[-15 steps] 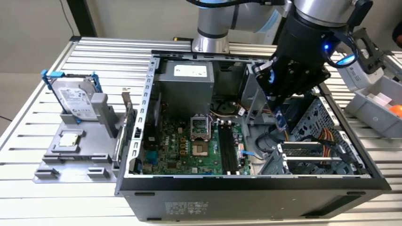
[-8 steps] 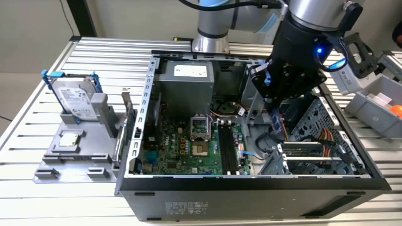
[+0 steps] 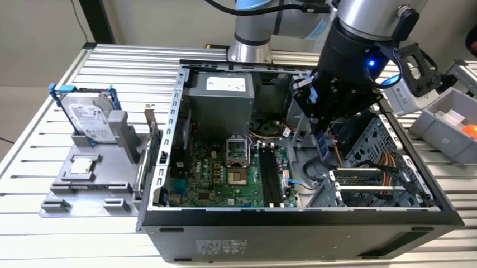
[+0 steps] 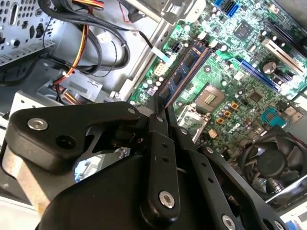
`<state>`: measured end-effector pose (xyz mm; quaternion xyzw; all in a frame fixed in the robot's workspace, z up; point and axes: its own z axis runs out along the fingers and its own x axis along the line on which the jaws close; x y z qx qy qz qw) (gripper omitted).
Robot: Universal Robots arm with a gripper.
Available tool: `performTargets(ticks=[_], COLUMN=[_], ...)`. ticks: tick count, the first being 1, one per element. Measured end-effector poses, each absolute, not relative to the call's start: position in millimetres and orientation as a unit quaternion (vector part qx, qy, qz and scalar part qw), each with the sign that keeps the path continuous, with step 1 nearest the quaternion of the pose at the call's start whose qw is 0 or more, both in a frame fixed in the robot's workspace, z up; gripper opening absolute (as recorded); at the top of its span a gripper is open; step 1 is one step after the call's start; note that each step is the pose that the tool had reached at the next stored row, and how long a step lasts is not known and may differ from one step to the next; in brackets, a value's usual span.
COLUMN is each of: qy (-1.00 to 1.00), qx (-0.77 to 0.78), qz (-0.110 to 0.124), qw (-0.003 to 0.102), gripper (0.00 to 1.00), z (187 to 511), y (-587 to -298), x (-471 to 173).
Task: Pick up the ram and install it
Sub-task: 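Insert the ram into the slot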
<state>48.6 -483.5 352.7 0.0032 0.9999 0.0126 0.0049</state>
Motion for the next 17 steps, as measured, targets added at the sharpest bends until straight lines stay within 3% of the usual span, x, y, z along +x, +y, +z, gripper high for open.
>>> performTargets(ticks=[17], qy=[1.0], qx=[0.004], qz=[0.013], qw=[0.005], gripper=[0.0], z=[352.2], y=[-483.5], x=[47.8])
